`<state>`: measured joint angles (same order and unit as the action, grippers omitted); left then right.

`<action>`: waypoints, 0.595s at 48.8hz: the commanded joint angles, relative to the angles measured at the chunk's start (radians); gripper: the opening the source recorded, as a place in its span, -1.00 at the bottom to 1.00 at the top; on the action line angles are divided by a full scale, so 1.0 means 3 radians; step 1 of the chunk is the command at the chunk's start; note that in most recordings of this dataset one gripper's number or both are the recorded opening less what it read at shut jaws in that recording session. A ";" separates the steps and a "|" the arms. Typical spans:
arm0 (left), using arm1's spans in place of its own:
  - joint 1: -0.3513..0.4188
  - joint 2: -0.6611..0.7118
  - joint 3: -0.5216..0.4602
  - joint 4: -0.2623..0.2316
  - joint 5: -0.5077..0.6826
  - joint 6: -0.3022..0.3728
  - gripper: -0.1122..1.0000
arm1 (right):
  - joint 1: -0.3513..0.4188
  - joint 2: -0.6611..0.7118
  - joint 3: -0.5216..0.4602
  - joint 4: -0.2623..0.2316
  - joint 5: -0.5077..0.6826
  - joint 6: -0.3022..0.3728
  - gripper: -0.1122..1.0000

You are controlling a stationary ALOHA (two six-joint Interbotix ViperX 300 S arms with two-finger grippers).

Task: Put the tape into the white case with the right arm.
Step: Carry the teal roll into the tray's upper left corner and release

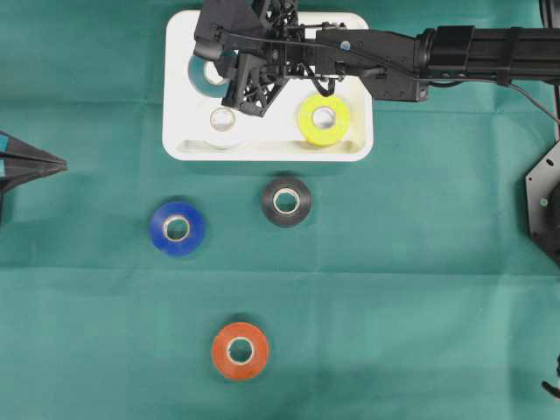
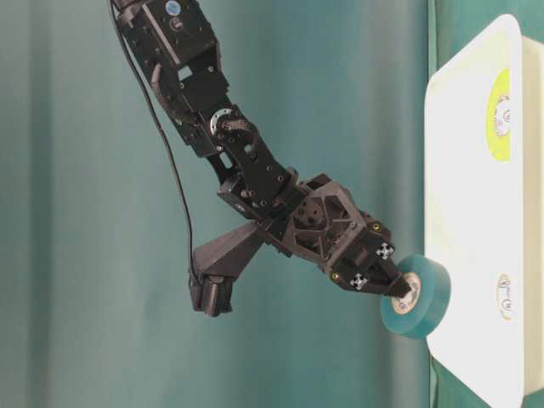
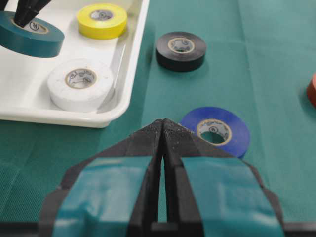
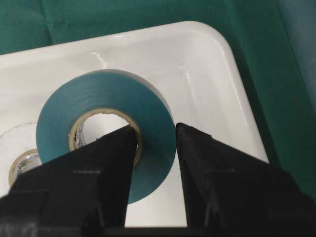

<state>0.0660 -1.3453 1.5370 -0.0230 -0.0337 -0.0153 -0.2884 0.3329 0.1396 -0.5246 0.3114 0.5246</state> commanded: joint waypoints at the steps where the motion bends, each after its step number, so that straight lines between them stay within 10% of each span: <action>1: 0.0015 0.0020 -0.0041 0.0000 -0.0015 -0.0005 -0.79 | -0.0010 -0.0051 -0.0092 -0.0010 -0.0010 0.0005 -0.79; 17: 0.0015 0.0020 -0.0041 -0.0005 -0.0015 -0.0005 -0.79 | -0.0010 -0.0036 -0.0092 -0.0010 -0.0010 0.0005 0.55; 29: 0.0015 0.0020 -0.0041 0.0000 -0.0015 -0.0005 -0.79 | 0.0005 -0.0169 0.0031 -0.0010 0.0010 0.0000 0.47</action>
<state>0.0675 -1.3453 1.5355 -0.0230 -0.0337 -0.0169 -0.2899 0.3390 0.1457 -0.5246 0.3145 0.5262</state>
